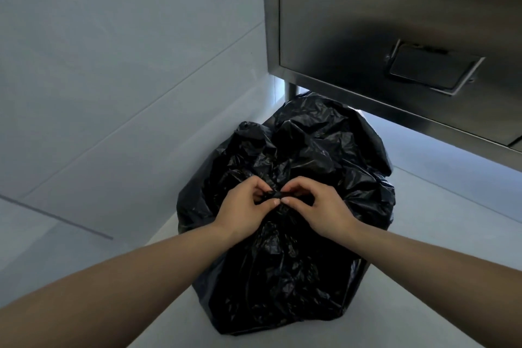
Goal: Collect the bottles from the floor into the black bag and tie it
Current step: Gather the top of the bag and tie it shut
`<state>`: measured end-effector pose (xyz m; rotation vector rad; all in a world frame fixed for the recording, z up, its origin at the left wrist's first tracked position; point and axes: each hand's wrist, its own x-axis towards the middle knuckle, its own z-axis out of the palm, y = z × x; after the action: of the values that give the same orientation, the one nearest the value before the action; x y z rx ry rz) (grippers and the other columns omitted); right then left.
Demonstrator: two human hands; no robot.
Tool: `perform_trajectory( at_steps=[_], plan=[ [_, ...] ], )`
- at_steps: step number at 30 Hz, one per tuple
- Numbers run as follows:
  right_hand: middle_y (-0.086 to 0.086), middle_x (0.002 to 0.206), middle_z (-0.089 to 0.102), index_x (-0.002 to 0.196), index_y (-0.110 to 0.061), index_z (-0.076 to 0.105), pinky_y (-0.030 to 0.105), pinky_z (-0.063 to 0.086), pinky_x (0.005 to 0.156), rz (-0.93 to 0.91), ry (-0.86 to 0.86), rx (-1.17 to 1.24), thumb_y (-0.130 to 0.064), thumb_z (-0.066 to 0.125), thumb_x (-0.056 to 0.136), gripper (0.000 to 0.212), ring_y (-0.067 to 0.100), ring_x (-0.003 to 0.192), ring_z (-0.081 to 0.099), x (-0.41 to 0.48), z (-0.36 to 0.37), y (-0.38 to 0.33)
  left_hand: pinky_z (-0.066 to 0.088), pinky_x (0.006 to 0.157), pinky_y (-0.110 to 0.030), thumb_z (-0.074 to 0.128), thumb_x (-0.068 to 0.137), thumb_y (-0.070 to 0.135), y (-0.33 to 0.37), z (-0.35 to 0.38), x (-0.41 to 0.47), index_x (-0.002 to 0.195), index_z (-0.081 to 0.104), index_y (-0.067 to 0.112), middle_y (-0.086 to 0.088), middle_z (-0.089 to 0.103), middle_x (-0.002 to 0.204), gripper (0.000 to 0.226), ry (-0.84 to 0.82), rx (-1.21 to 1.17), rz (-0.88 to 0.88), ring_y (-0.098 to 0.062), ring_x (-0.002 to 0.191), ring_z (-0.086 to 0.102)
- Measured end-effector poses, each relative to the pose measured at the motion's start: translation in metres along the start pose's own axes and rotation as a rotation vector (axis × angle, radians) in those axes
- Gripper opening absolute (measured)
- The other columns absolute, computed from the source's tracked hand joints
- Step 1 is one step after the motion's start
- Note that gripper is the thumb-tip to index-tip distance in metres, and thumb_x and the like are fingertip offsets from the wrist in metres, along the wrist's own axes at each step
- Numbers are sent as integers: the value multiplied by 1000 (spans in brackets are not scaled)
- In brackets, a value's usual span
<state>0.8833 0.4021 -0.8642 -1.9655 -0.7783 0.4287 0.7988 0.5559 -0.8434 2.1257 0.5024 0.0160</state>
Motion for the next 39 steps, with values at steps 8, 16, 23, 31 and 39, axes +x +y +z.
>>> perform_trajectory(
  at_steps=[8,16,23,31,39],
  plan=[
    [-13,112,39,132,-39,41,8,35,87,-89,109,-155,-46,69,75,64,-2,97,47,-2,-16,-16,48,74,-10,76,75,21,18,-12,2,118,47,28,7,68,86,52,43,-112,10,-3,83,66],
    [-12,156,10,142,-48,7,30,13,116,-119,-210,-106,-48,70,74,93,6,143,6,13,-31,-47,52,81,-21,76,74,21,35,-31,-3,108,64,26,-1,72,89,36,52,-144,108,-6,81,69],
    [-6,136,50,139,-28,38,30,32,112,-13,-229,197,-25,72,78,69,2,127,43,10,-25,-54,49,66,-9,77,73,12,43,-39,-8,87,66,35,18,72,76,29,59,-199,194,-2,70,69],
    [-4,106,69,110,-21,63,33,47,96,-58,-127,186,-17,75,76,36,8,102,63,9,-26,-63,53,62,-18,77,72,14,39,-43,-6,80,69,38,4,72,79,26,59,-262,175,-11,63,68],
    [-11,83,68,95,-7,65,13,46,80,-22,-105,273,-8,70,79,17,-2,80,63,6,-33,-62,51,65,-14,78,69,23,36,-48,-5,79,72,37,12,73,77,18,-34,-277,198,-7,70,68]
  ],
)
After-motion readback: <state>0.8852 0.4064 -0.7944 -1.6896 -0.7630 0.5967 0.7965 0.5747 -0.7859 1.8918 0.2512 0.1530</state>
